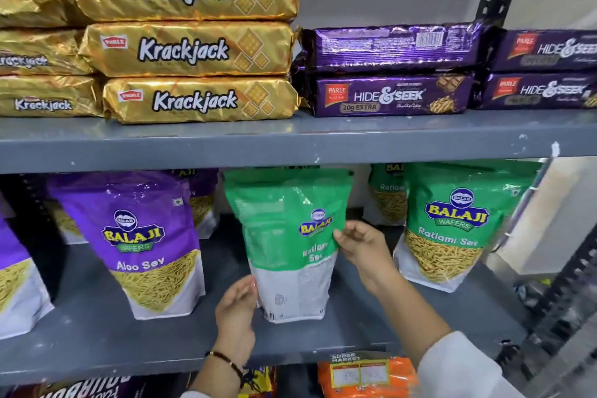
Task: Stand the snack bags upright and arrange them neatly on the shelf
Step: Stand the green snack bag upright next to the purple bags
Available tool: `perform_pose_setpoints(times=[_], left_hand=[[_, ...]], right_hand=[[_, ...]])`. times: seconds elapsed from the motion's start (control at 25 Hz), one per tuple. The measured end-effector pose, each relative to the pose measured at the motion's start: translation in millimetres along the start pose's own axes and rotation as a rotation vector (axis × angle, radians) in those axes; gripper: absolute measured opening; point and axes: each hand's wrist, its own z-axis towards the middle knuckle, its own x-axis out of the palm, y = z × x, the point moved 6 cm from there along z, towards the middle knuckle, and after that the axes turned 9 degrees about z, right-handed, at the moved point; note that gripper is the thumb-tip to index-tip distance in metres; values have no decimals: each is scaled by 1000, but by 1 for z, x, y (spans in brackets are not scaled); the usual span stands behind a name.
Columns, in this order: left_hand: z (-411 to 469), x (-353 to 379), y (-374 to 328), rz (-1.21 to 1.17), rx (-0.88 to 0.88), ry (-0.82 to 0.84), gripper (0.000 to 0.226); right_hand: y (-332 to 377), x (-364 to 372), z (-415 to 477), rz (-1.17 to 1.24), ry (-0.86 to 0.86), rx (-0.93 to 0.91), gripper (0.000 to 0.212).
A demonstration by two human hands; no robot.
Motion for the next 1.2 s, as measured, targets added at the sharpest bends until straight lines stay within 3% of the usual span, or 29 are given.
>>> perform_pose_setpoints(times=[0.16,0.24,0.36,0.52,0.6,0.72,0.88,1.04,1.2], left_hand=[[-3,8,-12,-114,14,106,32],[-7,10,-22,-162,33,132,30],[-27,5,-28,-234,56,15,26],[-71,15,-10,-295,60,-121,28],[-98,39,3,-247,28,-6,24],[-109,50,-2,-97,121,131,18],[-42,24,-33,-50,79,-8,22],[-34,55,-63,134,-34,376,34],[-60,53,-60,90,9,397,39]], right_hand=[[10,-1,-18,-35,-95,-69,21],[6,18,-32,-50,24,-34,19],[3,35,-43,-112,128,48,12],[3,43,-49,-70,342,99,58],[-3,41,-49,-62,392,80,78],[2,26,-42,-65,279,-20,101],[13,18,-50,-119,230,-205,86],[-2,28,-58,-269,172,-255,49],[-3,23,-28,102,245,-101,26]])
